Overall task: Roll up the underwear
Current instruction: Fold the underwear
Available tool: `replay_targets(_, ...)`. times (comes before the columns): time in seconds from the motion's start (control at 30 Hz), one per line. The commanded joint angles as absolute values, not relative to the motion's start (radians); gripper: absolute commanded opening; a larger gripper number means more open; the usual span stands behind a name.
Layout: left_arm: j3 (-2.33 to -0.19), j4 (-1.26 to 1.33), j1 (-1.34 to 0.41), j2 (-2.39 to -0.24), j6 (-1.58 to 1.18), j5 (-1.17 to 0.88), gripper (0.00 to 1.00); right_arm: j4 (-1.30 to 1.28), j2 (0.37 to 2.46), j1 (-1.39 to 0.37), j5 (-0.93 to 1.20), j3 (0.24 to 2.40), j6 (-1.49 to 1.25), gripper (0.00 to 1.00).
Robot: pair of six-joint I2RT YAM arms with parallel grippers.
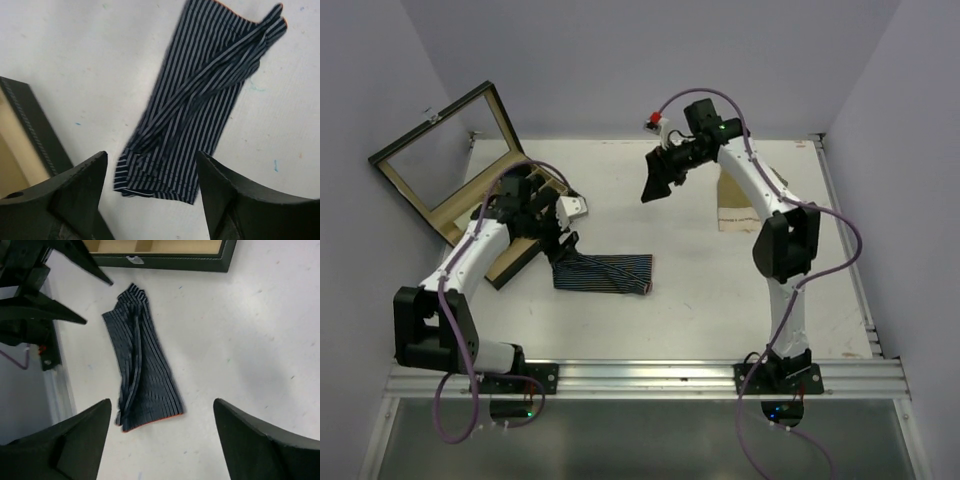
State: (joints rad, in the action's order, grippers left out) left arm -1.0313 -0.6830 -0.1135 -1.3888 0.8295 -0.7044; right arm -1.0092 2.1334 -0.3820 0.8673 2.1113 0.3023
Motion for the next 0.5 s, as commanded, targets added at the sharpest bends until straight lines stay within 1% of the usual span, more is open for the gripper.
replay_targets(0.0,-0.954,-0.768,-0.109,-1.41,0.848,-0.683,0.74,-1.161,2.295,-0.423,0.744,2.206,0.451,0.82)
replay_targets(0.07,-0.943,-0.79,-0.11,-1.427,0.867,-0.649,0.65,-1.131,2.321,-0.451,0.724,2.186,0.477,0.75)
replay_targets(0.1,-0.934,-0.796,-0.112,-1.433,0.87,-0.634,0.62,-1.114,2.322,-0.465,0.7,2.168,0.488,0.74)
replay_targets(0.13,-0.93,-0.802,-0.112,-1.434,0.879,-0.621,0.61,-1.062,2.321,-0.489,0.683,2.119,0.486,0.72)
replay_targets(0.23,-0.896,-0.805,-0.129,-1.431,0.893,-0.571,0.57,-1.013,2.324,-0.526,0.678,2.047,0.495,0.66)
replay_targets(0.33,-0.861,-0.792,-0.146,-1.442,0.878,-0.529,0.56,-0.979,2.327,-0.546,0.706,1.973,0.48,0.59)
replay_targets(0.37,-0.853,-0.781,-0.152,-1.448,0.874,-0.52,0.56,-0.97,2.326,-0.549,0.709,1.948,0.477,0.55)
replay_targets(0.43,-0.83,-0.764,-0.169,-1.473,0.856,-0.496,0.54,-0.941,2.313,-0.557,0.712,1.875,0.471,0.5)
replay_targets(0.47,-0.812,-0.738,-0.176,-1.482,0.848,-0.486,0.54,-0.934,2.306,-0.56,0.713,1.849,0.471,0.44)
